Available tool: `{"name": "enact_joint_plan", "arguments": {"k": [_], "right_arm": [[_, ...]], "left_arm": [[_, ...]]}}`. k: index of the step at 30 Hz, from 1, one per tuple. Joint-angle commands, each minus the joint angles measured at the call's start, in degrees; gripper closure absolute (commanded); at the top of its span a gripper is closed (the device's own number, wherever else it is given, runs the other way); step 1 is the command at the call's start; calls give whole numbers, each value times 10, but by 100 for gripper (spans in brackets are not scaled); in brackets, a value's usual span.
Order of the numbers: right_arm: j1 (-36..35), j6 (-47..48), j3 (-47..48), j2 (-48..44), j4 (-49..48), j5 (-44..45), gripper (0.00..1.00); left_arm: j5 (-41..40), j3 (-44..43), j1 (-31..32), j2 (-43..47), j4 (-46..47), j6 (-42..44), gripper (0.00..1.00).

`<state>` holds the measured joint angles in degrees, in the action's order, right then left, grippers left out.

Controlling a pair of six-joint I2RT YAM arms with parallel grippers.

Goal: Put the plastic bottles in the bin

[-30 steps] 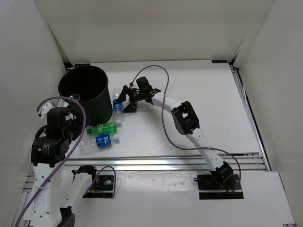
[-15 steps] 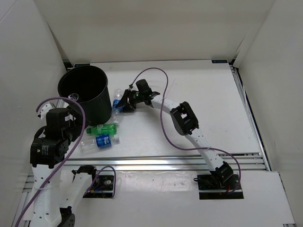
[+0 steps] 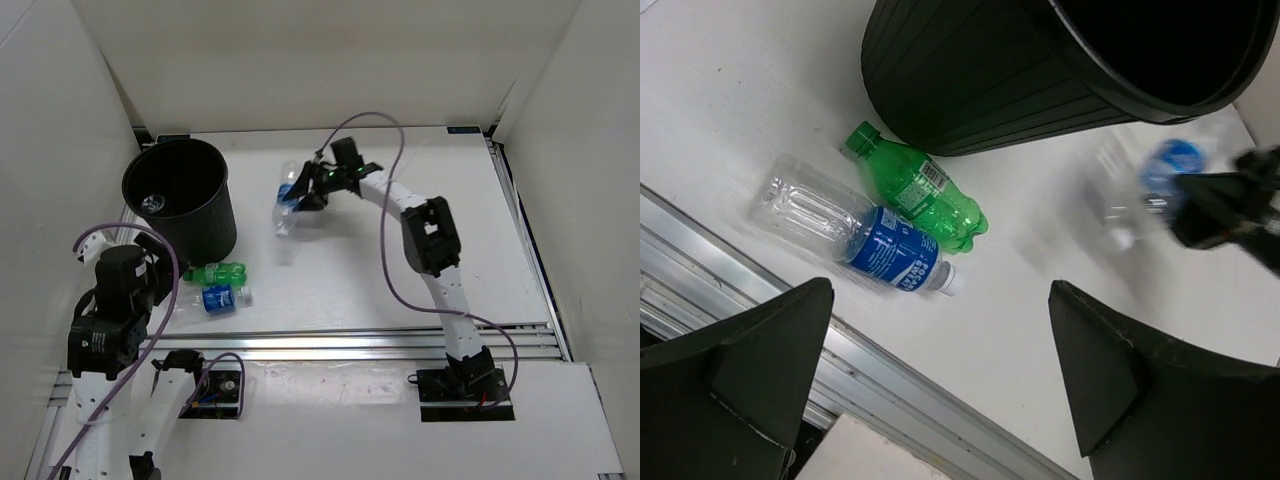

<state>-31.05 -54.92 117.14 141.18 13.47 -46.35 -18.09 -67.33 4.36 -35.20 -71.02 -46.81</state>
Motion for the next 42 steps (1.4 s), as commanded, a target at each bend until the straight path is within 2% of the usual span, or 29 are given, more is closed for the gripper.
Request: {"name": "enact_joint_plan", "arguments": {"k": [1, 3, 6, 8, 10, 12, 15, 18, 20, 21, 22, 24, 25, 26, 28, 30, 31, 32, 34, 35, 36, 38, 39, 40, 42], "right_arm": [[36, 65, 30, -125, 33, 12, 97], [36, 65, 102, -132, 38, 34, 98], [-4, 65, 204, -117, 44, 80, 98], [-42, 65, 252, -117, 16, 132, 93], [-83, 82, 252, -117, -51, 158, 85], [-116, 131, 303, -96, -76, 198, 78], [-180, 261, 303, -96, -133, 300, 69], [-225, 367, 298, -96, -173, 368, 65], [-239, 404, 298, -87, -199, 388, 55], [-244, 421, 298, -80, -208, 395, 22], [-244, 426, 298, -80, -223, 414, 0], [-244, 457, 354, -74, -212, 423, 0], [-255, 508, 396, -127, -142, 440, 0], [-266, 509, 419, -176, -130, 539, 0], [-264, 482, 419, -267, -174, 539, 0], [-263, 485, 301, -336, -250, 558, 0], [-263, 492, 141, -410, -301, 590, 0], [-263, 492, 111, -431, -337, 609, 0], [-263, 481, 166, -421, -251, 627, 0], [-275, 481, 242, -412, -154, 636, 0], [-284, 481, 264, -406, -112, 684, 0], [-312, 513, 246, -431, -39, 737, 0], [-319, 521, 184, -470, -22, 747, 0], [-324, 526, 153, -489, -10, 753, 0], [-332, 518, 118, -513, 47, 773, 0]], "left_arm": [[2, 34, 2, 28, 30, -16, 0], [7, 47, 2, 44, 30, -31, 0], [23, 54, 2, 52, 39, -36, 0], [38, 54, 2, 58, 44, -36, 0], [60, 40, 2, 51, 24, -30, 0], [80, 33, 2, 38, -9, -23, 0], [99, 33, 2, 46, -36, -7, 0], [114, 33, 2, 52, -60, 31, 0], [128, 12, 2, 42, -68, 64, 0], [134, 12, 2, 42, -75, 74, 0], [148, 5, 2, 32, -76, 85, 0], [161, 4, 2, 25, -76, 104, 0], [167, -2, 2, 25, -76, 110, 0], [167, -7, 2, 25, -76, 110, 0], [160, -16, 2, 20, -69, 118, 0], [145, -16, 2, 35, -46, 113, 0], [145, -9, 2, 41, -31, 104, 0], [140, 10, 2, 46, 8, 97, 0], [133, 33, 2, 55, 38, 55, 0], [125, 58, 2, 55, 53, 40, 0], [119, 71, 2, 55, 53, 26, 0], [102, 98, 2, 38, 53, -34, 0], [85, 123, 2, 30, 29, -66, 0], [85, 136, 2, 13, 20, -138, 0], [101, 190, 2, -1, 13, -193, 0]]}}
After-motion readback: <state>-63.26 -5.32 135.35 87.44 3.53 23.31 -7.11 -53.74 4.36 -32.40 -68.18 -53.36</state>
